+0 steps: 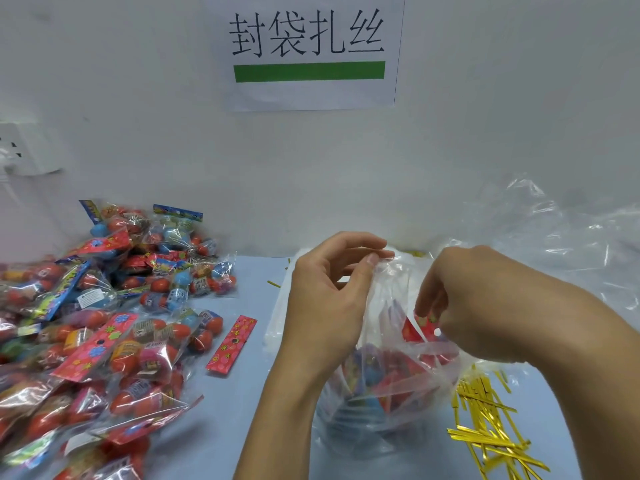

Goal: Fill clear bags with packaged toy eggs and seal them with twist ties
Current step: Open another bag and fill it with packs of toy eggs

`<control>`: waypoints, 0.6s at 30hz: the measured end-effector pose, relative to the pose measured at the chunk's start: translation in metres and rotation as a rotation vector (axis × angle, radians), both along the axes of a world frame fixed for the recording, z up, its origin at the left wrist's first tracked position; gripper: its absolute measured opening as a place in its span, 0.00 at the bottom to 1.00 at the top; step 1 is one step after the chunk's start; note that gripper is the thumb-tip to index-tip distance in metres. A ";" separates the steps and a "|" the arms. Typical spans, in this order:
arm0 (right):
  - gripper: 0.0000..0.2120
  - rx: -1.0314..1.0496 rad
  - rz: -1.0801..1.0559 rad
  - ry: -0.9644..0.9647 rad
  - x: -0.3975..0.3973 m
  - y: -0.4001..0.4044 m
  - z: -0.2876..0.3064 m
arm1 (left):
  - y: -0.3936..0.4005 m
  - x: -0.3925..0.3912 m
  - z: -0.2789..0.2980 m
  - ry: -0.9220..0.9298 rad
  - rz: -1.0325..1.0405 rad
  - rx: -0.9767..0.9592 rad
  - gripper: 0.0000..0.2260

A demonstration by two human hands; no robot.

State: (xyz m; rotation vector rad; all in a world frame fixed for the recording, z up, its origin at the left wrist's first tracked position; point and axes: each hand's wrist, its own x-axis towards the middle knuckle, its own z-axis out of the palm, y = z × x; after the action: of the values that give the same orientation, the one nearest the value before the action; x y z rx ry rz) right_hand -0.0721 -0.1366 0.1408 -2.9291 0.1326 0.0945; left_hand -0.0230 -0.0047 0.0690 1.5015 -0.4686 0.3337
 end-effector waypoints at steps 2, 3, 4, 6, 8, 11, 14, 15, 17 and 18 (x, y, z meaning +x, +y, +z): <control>0.14 -0.004 -0.006 -0.020 -0.001 0.000 0.002 | 0.001 0.001 0.000 -0.002 0.002 -0.009 0.08; 0.13 -0.011 -0.006 -0.016 -0.001 0.000 0.002 | 0.001 0.001 0.000 -0.002 0.003 -0.007 0.08; 0.12 -0.025 -0.004 0.002 -0.001 0.000 0.001 | 0.000 0.001 0.000 -0.003 0.002 -0.002 0.08; 0.11 -0.072 0.002 0.068 -0.001 0.000 -0.002 | -0.001 0.001 -0.001 -0.004 -0.003 0.014 0.08; 0.11 -0.100 0.003 0.116 0.001 -0.001 -0.006 | -0.002 0.001 -0.001 -0.002 -0.009 0.024 0.08; 0.09 -0.099 0.010 0.134 0.004 -0.003 -0.008 | -0.002 0.001 -0.002 -0.008 -0.007 0.022 0.08; 0.07 -0.072 0.041 0.097 0.006 -0.002 -0.007 | 0.000 0.002 -0.002 -0.024 0.011 0.010 0.08; 0.09 -0.051 0.057 0.061 0.007 -0.001 -0.006 | 0.001 0.003 -0.002 -0.029 0.021 0.002 0.08; 0.10 -0.007 0.091 -0.014 0.008 0.001 -0.005 | 0.004 0.004 -0.002 -0.038 0.046 -0.021 0.08; 0.10 0.008 0.100 -0.038 0.009 0.002 -0.006 | 0.005 0.005 -0.002 -0.039 0.058 -0.030 0.08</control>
State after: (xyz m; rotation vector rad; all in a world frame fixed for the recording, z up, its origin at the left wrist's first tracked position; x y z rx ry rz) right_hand -0.0633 -0.1346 0.1349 -2.9266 -0.0196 0.0539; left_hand -0.0180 0.0006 0.0669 1.4831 -0.4499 0.4146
